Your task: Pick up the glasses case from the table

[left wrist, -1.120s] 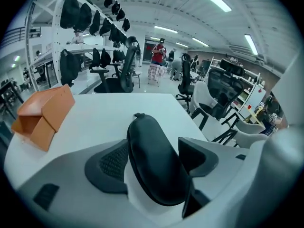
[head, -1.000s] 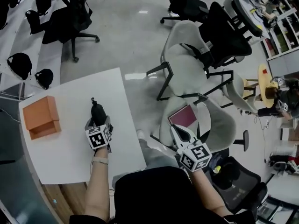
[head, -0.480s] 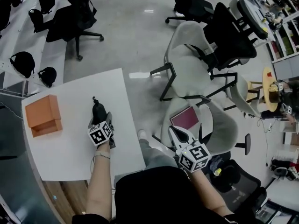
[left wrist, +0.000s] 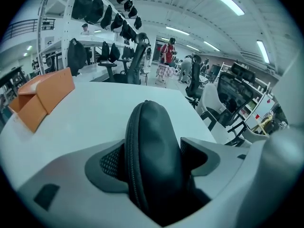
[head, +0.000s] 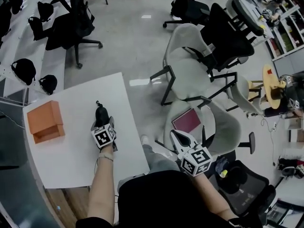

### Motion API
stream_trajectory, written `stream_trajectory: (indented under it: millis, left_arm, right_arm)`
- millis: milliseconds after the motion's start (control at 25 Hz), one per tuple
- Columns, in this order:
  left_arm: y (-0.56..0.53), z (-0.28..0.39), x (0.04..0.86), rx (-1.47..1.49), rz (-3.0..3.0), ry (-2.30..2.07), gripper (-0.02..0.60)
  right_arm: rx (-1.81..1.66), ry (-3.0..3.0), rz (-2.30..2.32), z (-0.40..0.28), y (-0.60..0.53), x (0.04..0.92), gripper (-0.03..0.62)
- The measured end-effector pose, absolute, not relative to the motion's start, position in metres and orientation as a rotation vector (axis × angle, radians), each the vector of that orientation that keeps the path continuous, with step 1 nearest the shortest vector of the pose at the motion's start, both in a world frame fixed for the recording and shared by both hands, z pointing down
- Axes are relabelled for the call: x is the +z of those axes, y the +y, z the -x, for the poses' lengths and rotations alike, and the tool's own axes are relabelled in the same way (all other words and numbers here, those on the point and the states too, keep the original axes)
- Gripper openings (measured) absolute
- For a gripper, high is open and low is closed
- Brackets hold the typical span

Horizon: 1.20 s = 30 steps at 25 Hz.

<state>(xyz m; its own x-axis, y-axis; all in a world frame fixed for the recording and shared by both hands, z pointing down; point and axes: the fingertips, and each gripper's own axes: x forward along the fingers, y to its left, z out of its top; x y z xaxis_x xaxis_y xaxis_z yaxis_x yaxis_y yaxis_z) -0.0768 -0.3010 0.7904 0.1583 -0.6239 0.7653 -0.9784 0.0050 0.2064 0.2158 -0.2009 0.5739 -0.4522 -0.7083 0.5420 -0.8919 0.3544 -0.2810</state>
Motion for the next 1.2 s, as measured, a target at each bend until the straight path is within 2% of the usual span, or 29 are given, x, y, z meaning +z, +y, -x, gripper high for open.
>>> stream_trajectory:
  millis: [520,1200]
  left_arm:
    - [-0.286,0.097,0.742,0.669,-1.864,-1.463,0.35]
    - [-0.21,0.143,0.606,0.536,-2.051,-1.535,0.35]
  right_arm:
    - [0.696,-2.316,-1.448,-0.188,-0.189,0.546,0.026]
    - [0.566,-2.547,-1.147,-0.08,-0.212,0.51,0.026]
